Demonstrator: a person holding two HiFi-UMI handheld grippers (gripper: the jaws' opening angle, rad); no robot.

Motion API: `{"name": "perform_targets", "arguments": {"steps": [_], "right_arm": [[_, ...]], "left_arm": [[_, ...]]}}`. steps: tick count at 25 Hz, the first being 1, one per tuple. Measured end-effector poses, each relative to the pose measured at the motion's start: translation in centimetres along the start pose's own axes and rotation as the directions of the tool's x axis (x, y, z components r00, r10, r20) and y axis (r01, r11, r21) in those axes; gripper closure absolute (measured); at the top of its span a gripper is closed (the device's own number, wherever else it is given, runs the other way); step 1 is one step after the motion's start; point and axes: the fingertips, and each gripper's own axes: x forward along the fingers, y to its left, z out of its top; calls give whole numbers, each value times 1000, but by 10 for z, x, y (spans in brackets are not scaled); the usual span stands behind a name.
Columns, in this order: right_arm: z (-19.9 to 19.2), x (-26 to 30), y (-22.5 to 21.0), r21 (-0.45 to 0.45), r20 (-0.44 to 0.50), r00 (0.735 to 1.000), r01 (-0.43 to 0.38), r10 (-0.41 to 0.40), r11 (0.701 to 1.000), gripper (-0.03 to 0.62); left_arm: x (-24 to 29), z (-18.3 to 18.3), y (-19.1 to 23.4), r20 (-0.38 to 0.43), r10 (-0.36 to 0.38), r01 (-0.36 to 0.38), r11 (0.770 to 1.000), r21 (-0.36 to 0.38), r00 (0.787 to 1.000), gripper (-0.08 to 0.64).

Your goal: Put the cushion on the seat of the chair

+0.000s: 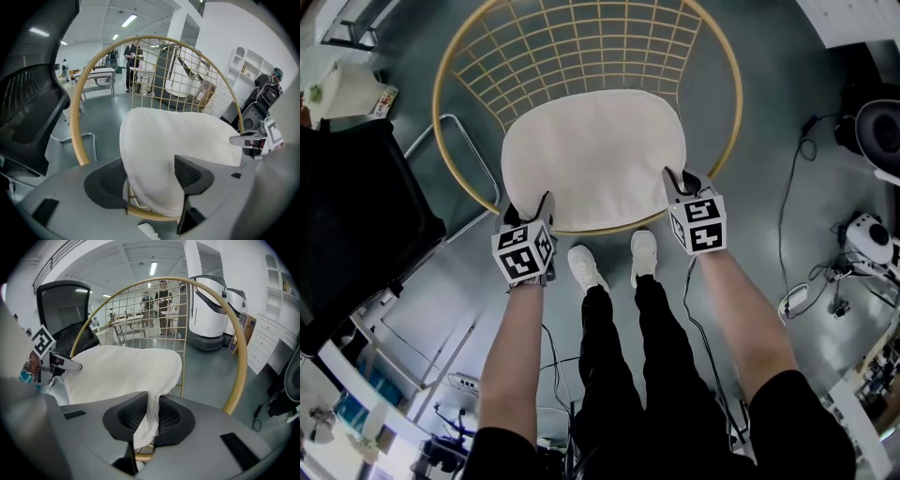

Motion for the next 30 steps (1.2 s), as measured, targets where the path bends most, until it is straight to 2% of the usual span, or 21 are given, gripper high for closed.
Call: {"name": "perform_targets", "arguments": {"steps": [1, 6, 13, 14, 16, 17, 19, 22, 25, 27, 29, 30], "right_arm": [[0, 0, 0, 9, -3, 1000, 3, -3, 1000, 538], [-3, 2, -1, -8, -13, 1000, 20, -20, 1000, 501], [-4, 3, -2, -11, -42, 997, 60, -61, 998, 440], [-5, 3, -2, -13, -47, 997, 65, -66, 998, 404], [-4, 2, 2, -27, -62, 996, 70, -71, 997, 228], [-2, 2, 3, -36, -66, 995, 75, -77, 997, 185], [-1, 0, 4, -54, -77, 992, 92, -96, 994, 162], [-5, -1, 4, -74, -111, 988, 102, -110, 992, 94], [-2, -12, 3, -103, -101, 986, 122, -133, 987, 87], [6, -24, 8, -109, -75, 990, 107, -115, 988, 85], [22, -40, 20, -86, -21, 998, 61, -63, 994, 128], [33, -52, 27, -68, 11, 999, 35, -35, 997, 185]], "left_arm": [[0, -2, 3, -10, 16, -16, 1000, 2, 1000, 241], [-5, 2, 10, 14, 78, -79, 996, 49, 997, 225], [-18, 21, -15, 78, 19, -29, 991, 131, 997, 225], [-21, 24, -20, 88, 3, -15, 991, 135, 996, 227], [-28, 29, -30, 103, -28, 13, 990, 141, 994, 233], [-32, 31, -34, 112, -40, 23, 989, 148, 993, 249], [-40, 37, -42, 133, -59, 37, 986, 163, 989, 314], [-54, 43, -52, 160, -88, 59, 983, 176, 983, 427], [-73, 47, -64, 182, -120, 87, 980, 178, 976, 490], [-88, 50, -73, 196, -142, 107, 978, 178, 970, 503], [-106, 55, -81, 213, -169, 132, 975, 178, 962, 525], [-116, 58, -85, 223, -183, 146, 974, 174, 957, 534]]}}
